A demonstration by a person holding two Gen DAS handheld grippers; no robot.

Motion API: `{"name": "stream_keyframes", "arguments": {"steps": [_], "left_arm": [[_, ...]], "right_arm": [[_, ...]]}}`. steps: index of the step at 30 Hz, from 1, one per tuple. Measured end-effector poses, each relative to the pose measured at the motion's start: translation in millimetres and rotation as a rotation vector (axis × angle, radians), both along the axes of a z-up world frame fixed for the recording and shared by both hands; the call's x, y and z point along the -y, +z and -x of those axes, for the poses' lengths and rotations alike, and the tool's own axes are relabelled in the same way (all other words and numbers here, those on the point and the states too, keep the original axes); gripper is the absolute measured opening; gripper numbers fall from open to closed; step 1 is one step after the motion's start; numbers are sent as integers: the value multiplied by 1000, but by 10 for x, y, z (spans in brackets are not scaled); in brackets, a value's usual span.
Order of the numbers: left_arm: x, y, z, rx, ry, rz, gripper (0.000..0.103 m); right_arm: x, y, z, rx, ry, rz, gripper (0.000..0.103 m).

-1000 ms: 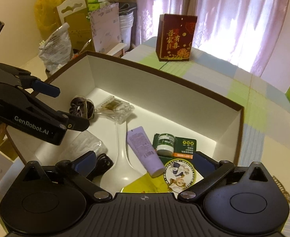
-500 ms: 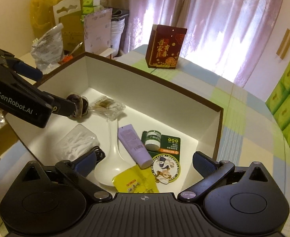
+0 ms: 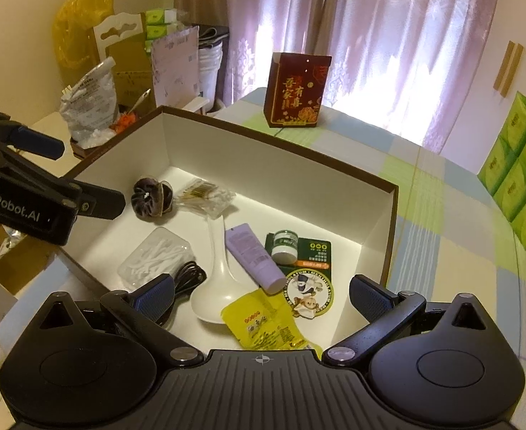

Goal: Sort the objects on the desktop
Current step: 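Withdraw both tools from the box toward the green tube and claw clip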

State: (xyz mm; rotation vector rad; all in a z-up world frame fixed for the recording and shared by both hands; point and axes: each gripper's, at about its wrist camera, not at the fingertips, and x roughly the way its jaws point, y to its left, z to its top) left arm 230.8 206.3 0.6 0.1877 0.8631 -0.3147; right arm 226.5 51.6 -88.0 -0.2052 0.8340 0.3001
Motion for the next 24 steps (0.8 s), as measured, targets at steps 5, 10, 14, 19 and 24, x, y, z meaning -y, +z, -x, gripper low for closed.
{"name": "stream_keyframes", "arguments": {"steps": [5,10,14,19,24], "left_arm": [[26,40,168,4,2,5,102],[56,25,312,-13,4,9,102],[73,4,422,-26,8,12,102],[110,-51,546,-47,14,10,102],[157,-108,657,-72,22,7,102]], "right_arm": [[52,33,103,-6,5,-28,101],[102,29,221,-20,13,-42,101],[136,12,301,-35,23,-52,101],[178,-9,389,-52,38,-63,101],[241,-45,483,-72,54,-70,101]]}}
